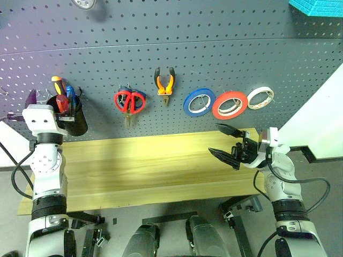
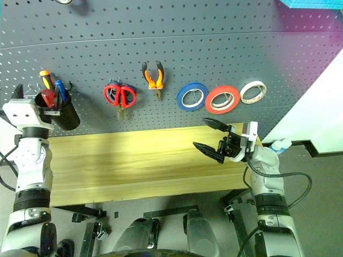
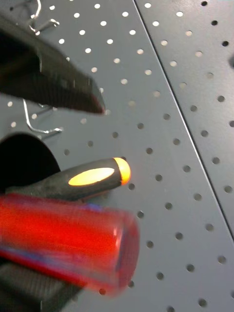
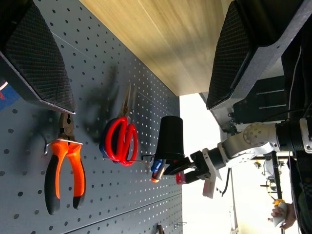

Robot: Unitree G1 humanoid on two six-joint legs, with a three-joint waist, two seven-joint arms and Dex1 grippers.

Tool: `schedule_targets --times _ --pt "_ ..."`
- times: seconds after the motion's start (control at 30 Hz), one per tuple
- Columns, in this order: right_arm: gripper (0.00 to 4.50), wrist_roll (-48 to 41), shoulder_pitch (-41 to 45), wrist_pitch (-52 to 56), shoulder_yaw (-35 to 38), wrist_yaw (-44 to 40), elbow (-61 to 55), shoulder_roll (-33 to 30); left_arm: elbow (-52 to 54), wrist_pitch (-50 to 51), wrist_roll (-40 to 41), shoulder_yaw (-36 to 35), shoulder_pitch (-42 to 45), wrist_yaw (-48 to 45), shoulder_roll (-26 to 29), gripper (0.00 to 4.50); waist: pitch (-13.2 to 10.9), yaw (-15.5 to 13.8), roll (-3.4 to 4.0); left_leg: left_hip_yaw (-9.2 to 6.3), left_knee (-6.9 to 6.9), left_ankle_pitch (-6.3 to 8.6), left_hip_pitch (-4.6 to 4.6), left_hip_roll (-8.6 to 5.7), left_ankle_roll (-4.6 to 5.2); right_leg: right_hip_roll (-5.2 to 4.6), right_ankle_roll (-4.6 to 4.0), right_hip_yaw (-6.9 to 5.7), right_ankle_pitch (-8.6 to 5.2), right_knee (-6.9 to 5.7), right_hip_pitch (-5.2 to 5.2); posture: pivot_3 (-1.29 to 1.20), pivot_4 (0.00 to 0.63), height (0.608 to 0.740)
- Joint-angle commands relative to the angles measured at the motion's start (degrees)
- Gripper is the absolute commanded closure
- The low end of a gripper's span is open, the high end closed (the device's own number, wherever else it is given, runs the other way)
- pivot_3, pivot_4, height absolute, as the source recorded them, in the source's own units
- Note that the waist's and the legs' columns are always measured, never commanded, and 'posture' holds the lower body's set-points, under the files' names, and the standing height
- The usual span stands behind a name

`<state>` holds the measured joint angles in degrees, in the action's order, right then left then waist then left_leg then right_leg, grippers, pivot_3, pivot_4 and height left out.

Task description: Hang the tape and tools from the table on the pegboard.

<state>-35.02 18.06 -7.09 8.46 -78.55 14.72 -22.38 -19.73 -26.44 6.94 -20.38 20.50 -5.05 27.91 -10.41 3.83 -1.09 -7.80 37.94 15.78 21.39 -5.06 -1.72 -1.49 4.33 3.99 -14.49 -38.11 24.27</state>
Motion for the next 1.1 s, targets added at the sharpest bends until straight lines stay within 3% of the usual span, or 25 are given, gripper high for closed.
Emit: schedule_targets --times 0.03,0.4,0.73,1.1 --pt "0.0 -0.51 0.83 -0.39 0.61 0.17 -0.92 0.2 6.08 -0.52 0.62 0.51 0.99 -0.55 -0.4 0.03 0.0 -0.01 0.0 0.0 0.0 0.0 0.0 0.0 0.0 0.0 0.0 0.0 0.0 0.0 0.0 -0.08 0.143 0.74" --pt "0.0 -0.61 1.2 -0.38 0.75 0.19 -0.7 0.43 17.47 1.38 2.82 4.83 1.49 -5.82 -2.79 0.03 0.0 0.0 0.0 0.0 0.0 0.0 0.0 0.0 0.0 0.0 0.0 0.0 0.0 0.0 -0.01 -0.07 0.149 0.74" --pt "0.0 -0.98 0.7 -0.55 0.91 0.78 -1.01 1.59 24.78 1.55 4.31 15.73 -4.54 -19.02 -3.74 0.03 -0.01 0.13 0.01 0.0 -0.01 0.0 -0.01 0.01 0.0 0.01 0.0 0.01 0.0 0.02 -0.02 -0.08 0.142 0.74" --pt "0.0 1.28 -0.92 -5.46 1.2 4.98 1.96 5.85 20.68 8.79 8.3 19.88 -14.77 -29.17 -4.01 0.03 0.25 0.13 0.3 0.01 -0.01 0.0 -0.03 0.01 0.0 0.02 0.0 0.02 0.0 0.03 -0.04 -0.07 0.1 0.74"
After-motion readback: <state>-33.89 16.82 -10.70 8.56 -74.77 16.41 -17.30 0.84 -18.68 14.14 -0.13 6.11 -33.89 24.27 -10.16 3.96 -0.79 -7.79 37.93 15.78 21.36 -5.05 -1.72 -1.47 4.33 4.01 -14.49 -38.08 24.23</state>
